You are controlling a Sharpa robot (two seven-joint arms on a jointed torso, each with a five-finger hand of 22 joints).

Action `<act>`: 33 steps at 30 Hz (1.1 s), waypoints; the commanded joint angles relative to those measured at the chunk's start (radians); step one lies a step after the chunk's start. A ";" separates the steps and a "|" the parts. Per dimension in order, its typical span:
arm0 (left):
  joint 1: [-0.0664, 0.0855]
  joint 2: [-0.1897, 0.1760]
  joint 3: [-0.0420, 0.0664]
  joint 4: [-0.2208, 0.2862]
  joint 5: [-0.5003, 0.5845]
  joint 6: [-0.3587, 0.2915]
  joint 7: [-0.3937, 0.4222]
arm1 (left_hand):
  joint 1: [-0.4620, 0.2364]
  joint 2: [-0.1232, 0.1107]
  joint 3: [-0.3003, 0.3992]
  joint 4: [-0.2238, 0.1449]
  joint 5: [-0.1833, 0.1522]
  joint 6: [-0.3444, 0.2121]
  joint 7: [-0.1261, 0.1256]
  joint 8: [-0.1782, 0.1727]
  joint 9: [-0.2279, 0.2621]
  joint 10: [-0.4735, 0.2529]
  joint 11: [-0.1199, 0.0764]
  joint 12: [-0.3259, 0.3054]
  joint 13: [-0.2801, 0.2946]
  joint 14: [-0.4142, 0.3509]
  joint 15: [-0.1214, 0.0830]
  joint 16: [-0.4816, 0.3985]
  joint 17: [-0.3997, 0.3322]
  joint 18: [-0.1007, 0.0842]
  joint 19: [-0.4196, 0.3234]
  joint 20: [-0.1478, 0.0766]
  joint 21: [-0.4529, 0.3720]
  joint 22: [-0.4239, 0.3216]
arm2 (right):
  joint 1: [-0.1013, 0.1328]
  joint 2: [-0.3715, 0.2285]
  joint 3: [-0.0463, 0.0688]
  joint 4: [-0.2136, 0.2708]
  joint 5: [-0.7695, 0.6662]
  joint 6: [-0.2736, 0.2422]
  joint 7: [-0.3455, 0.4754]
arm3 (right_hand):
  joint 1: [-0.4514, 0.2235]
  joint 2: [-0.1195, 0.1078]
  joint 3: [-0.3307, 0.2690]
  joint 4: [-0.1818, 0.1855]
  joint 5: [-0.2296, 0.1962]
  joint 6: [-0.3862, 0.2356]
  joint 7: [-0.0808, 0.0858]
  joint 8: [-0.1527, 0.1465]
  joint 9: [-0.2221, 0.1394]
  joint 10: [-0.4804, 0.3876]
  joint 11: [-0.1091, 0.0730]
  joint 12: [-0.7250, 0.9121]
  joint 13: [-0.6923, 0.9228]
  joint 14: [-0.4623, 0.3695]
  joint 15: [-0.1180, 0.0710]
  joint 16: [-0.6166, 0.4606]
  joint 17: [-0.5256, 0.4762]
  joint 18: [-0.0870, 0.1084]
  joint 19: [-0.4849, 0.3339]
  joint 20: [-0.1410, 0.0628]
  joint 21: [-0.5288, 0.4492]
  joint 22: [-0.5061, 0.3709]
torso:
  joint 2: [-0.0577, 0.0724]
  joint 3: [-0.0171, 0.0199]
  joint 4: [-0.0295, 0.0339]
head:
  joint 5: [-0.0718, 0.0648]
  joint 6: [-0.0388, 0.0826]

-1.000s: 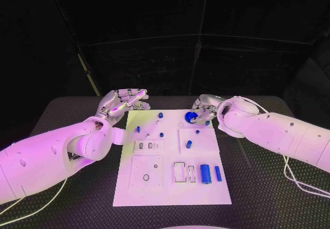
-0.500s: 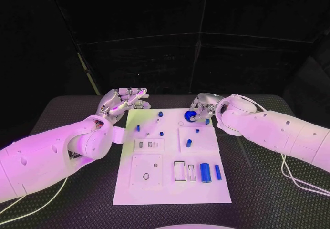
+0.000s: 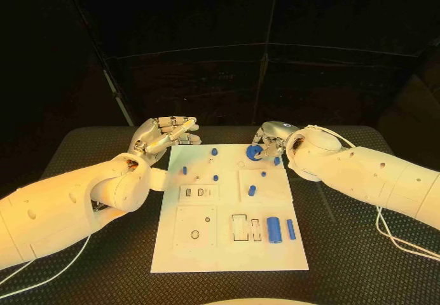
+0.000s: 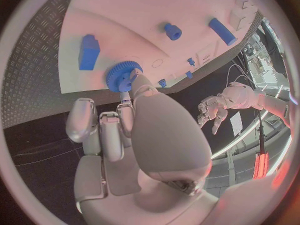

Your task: Assemble the parts on the task board

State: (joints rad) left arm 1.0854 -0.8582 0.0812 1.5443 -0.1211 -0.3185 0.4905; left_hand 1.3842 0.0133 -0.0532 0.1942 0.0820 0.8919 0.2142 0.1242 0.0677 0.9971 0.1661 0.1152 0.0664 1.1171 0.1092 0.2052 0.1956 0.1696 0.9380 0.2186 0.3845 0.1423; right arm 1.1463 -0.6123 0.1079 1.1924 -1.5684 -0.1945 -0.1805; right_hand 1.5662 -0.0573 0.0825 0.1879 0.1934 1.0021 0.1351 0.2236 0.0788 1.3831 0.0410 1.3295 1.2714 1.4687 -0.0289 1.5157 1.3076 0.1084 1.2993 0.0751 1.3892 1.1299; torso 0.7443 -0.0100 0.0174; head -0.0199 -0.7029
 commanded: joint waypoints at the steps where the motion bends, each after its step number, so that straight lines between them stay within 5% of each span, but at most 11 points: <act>1: 0.001 0.001 0.001 0.001 -0.003 0.018 0.006 | 0.001 0.005 -0.008 0.000 -0.004 0.006 0.000 -0.004 -0.001 0.010 0.000 -0.003 -0.001 0.004 0.004 -0.003 0.001 0.014 0.005 0.003 -0.003 -0.001 | 0.000 -0.006 0.000 0.031 -0.032 -0.086 0.032 | 0.002 0.017 0.012 0.000 0.017 0.041 -0.020 0.014 0.003 0.016 -0.010 0.008 0.004 0.076 -0.008 0.004 0.126 -0.020 0.010 0.001 0.004 0.005 | 0.000 0.0001 0.0012 | 0.004 0.001; 7: 0.000 0.000 0.001 0.001 -0.003 0.018 0.004 | 0.001 0.005 -0.008 0.000 -0.004 0.006 0.000 -0.004 -0.001 0.010 0.000 -0.003 -0.001 0.004 0.004 -0.003 0.001 0.014 0.005 0.003 -0.003 -0.001 | 0.000 -0.012 0.000 0.100 -0.040 -0.109 0.035 | -0.021 0.005 0.024 0.003 0.016 0.038 -0.017 0.004 -0.003 0.014 -0.008 0.005 0.003 0.076 -0.007 0.005 0.127 -0.021 0.012 0.001 0.006 0.009 | 0.000 0.0003 0.0003 | 0.018 0.006; 13: 0.000 0.002 0.001 0.001 -0.003 0.018 0.003 | 0.002 0.007 -0.008 0.000 -0.004 0.007 0.000 -0.004 -0.001 0.011 -0.001 -0.004 -0.001 0.004 0.004 -0.004 0.002 0.014 0.005 0.003 -0.004 -0.002 | 0.000 0.019 0.000 0.125 -0.054 -0.115 0.032 | -0.038 -0.001 0.032 0.006 0.009 0.036 -0.015 -0.003 -0.007 0.011 -0.006 0.001 0.001 0.076 -0.005 0.004 0.126 -0.021 0.012 0.002 0.007 0.010 | 0.001 -0.0001 0.0038 | 0.016 0.003; 22: 0.000 0.005 0.001 0.000 -0.003 0.017 0.002 | 0.003 0.008 -0.008 -0.001 -0.004 0.008 -0.001 -0.005 -0.001 0.012 -0.001 -0.005 -0.001 0.004 0.004 -0.005 0.002 0.014 0.006 0.003 -0.004 -0.002 | 0.000 0.105 -0.003 0.099 -0.092 -0.116 0.016 | -0.058 -0.009 0.038 0.011 0.004 0.033 -0.013 -0.012 -0.009 0.010 -0.004 -0.001 0.000 0.075 -0.003 0.004 0.125 -0.021 0.012 0.004 0.007 0.010 | 0.001 -0.0008 0.0024 | 0.021 -0.002; 33: 0.001 0.007 0.001 -0.001 -0.003 0.017 0.001 | 0.003 0.008 -0.008 -0.001 -0.004 0.008 -0.001 -0.005 -0.001 0.012 -0.001 -0.005 -0.001 0.004 0.004 -0.005 0.002 0.014 0.006 0.003 -0.004 -0.002 | 0.000 0.183 -0.030 0.032 -0.113 -0.081 0.005 | -0.069 -0.012 0.044 0.013 0.002 0.028 -0.011 -0.019 -0.011 0.006 -0.002 -0.007 -0.005 0.075 -0.002 0.004 0.125 -0.022 0.013 0.005 0.008 0.012 | 0.001 0.0000 0.0015 | 0.025 -0.006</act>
State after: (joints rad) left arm 1.0846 -0.8520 0.0812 1.5428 -0.1213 -0.3124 0.4869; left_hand 1.3842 0.0132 -0.0532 0.1942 0.0820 0.8918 0.2142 0.1242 0.0678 1.0042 0.1661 0.1152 0.0664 1.1171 0.1092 0.2053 0.1968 0.1696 0.9380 0.2186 0.3845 0.1417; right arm 1.1441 -0.4318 0.0773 1.2285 -1.6586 -0.2874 -0.1687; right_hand 1.5041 -0.0690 0.1220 0.2008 0.1992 1.0050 0.1340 0.2048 0.0653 1.3897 0.0342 1.3276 1.2670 1.4649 -0.0325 1.5160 1.3073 0.0927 1.3098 0.0785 1.3933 1.1414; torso 0.7453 -0.0105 0.0187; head 0.0061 -0.7083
